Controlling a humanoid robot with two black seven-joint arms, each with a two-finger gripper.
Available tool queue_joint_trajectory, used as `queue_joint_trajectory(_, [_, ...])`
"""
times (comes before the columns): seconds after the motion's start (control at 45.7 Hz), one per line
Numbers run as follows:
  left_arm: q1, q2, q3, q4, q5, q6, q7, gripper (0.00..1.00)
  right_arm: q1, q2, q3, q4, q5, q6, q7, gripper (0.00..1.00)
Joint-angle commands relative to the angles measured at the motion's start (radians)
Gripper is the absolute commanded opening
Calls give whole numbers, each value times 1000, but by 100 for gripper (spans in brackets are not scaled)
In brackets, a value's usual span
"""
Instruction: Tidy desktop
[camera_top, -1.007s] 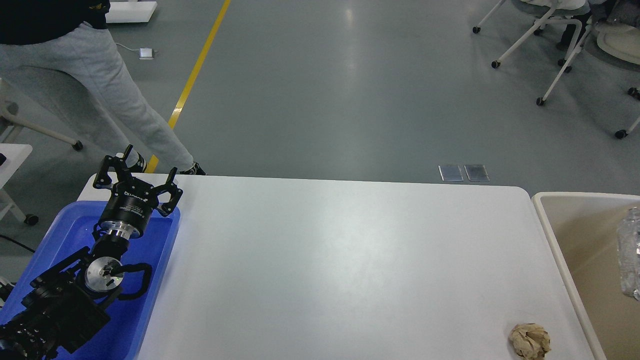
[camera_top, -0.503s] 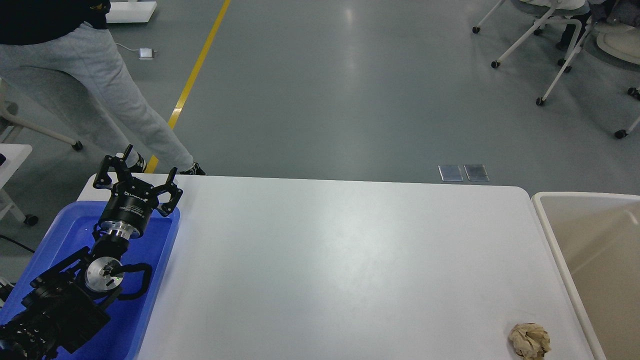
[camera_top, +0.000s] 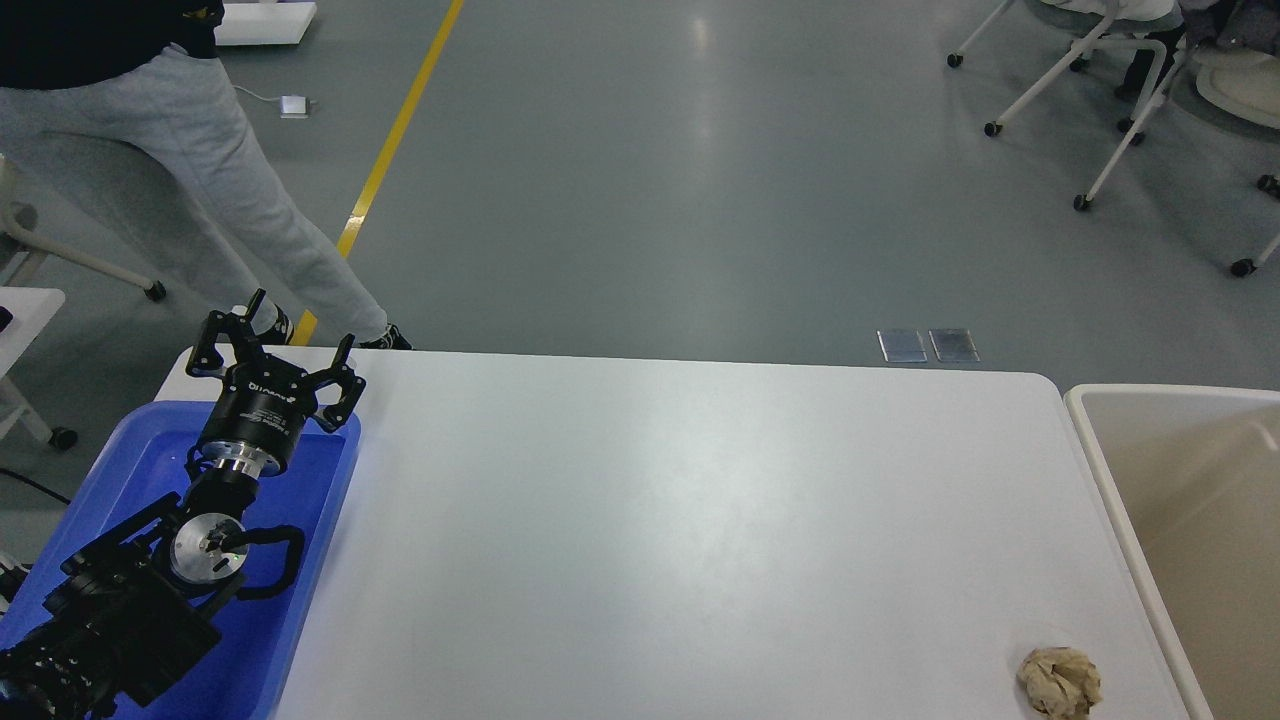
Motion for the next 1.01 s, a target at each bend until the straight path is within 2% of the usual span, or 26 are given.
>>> queue_joint_trajectory(0.0, [0, 1, 0, 0, 0, 1, 0, 100, 16, -181, 202, 216, -5, 57, 1, 99])
queue_joint_trajectory(0.109, [0, 1, 0, 0, 0, 1, 0, 100, -9, -245, 330, 355, -5, 105, 2, 99])
queue_joint_trajectory(0.284, [0, 1, 0, 0, 0, 1, 0, 100, -75, -235, 624, 477, -32, 171, 6, 99])
queue_joint_trajectory(0.328, [0, -1, 0, 0, 0, 1, 0, 100, -99, -219, 679, 529, -71, 169, 15, 99])
queue_joint_trajectory(0.438, [0, 1, 0, 0, 0, 1, 0, 100, -168, -150, 801, 674, -169, 163, 70, 99])
queue_joint_trajectory(0.569, [0, 1, 0, 0, 0, 1, 0, 100, -244, -25, 917, 810, -244, 119, 73, 99])
queue_joint_trajectory(0.766, [0, 1, 0, 0, 0, 1, 0, 100, -248, 178, 1003, 827, -275, 103, 73, 99])
queue_joint_trajectory(0.985, [0, -1, 0, 0, 0, -1, 0, 100, -225, 262, 1052, 814, -279, 94, 81, 99])
